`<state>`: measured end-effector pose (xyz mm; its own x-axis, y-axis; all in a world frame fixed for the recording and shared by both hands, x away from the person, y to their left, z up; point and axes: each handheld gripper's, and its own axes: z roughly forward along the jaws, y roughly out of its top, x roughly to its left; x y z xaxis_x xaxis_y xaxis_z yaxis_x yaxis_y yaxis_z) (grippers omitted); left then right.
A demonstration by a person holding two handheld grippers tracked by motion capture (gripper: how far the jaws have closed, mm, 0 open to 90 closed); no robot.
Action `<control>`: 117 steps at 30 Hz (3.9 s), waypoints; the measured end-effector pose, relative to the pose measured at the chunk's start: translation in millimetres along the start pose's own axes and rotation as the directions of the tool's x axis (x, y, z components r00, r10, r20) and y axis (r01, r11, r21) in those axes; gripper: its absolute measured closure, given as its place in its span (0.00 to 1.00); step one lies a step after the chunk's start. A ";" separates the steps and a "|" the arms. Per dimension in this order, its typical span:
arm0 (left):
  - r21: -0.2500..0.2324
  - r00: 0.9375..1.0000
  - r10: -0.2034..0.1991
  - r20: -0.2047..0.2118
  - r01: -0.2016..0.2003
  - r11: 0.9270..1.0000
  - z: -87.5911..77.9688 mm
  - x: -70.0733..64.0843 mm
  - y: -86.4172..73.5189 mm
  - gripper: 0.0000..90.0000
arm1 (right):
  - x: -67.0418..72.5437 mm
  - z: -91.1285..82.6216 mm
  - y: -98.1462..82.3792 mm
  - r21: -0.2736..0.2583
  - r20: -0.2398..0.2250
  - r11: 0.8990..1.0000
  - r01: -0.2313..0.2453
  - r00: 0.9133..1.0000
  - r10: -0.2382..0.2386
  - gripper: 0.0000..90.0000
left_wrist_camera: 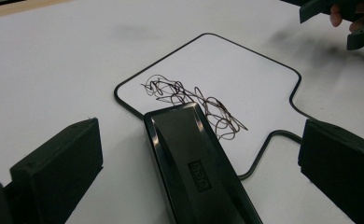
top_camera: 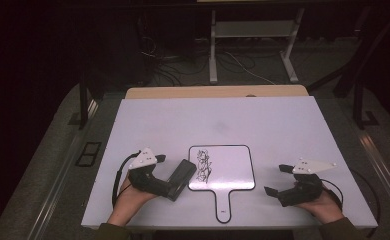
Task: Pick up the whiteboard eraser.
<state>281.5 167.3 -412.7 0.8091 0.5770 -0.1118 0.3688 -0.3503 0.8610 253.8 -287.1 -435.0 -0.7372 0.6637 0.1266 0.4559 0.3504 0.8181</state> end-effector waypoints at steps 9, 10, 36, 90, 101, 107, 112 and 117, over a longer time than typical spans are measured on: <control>0.013 1.000 -0.001 -0.018 0.001 1.000 9.3 -2.9 6.2 0.00 | -0.1 -1.0 0.1 -0.005 0.004 1.000 -0.004 1.000 0.004 0.02; 0.017 1.000 0.001 -0.020 0.000 1.000 10.8 -3.4 6.4 0.00 | -0.2 -0.6 0.2 -0.005 0.005 1.000 -0.004 1.000 0.004 0.02; 0.131 0.998 0.001 -0.063 0.007 0.991 30.0 -9.4 -5.4 0.17 | -1.0 0.0 -0.3 0.005 0.004 1.000 0.001 1.000 -0.001 0.02; 0.265 0.995 -0.004 -0.102 0.031 0.964 42.3 -11.6 -11.0 0.37 | -1.0 0.5 -1.5 0.023 0.019 1.000 0.013 1.000 -0.013 0.02; 0.284 0.995 0.007 -0.104 0.023 0.958 40.8 -9.8 -9.2 0.42 | -1.0 0.5 -1.5 0.024 0.019 1.000 0.013 1.000 -0.013 0.02; 0.297 0.996 0.000 -0.093 0.028 0.954 43.4 -8.4 -11.0 0.41 | -1.4 0.6 -1.6 0.024 0.019 1.000 0.013 1.000 -0.014 0.02; 0.304 0.995 -0.011 -0.099 0.041 0.952 44.0 -8.1 -9.6 0.42 | -1.8 0.5 -1.7 0.023 0.019 1.000 0.014 1.000 -0.014 0.02; 0.310 0.997 -0.023 -0.073 0.044 0.950 42.8 -4.9 -8.0 0.43 | -1.9 0.4 -1.8 0.023 0.019 1.000 0.014 1.000 -0.015 0.02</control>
<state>294.2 135.7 -440.3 0.7647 0.6374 -0.0946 0.5279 -0.5355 0.6593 254.6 -288.8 -436.9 -0.7340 0.6712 0.1038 0.4569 0.3750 0.8066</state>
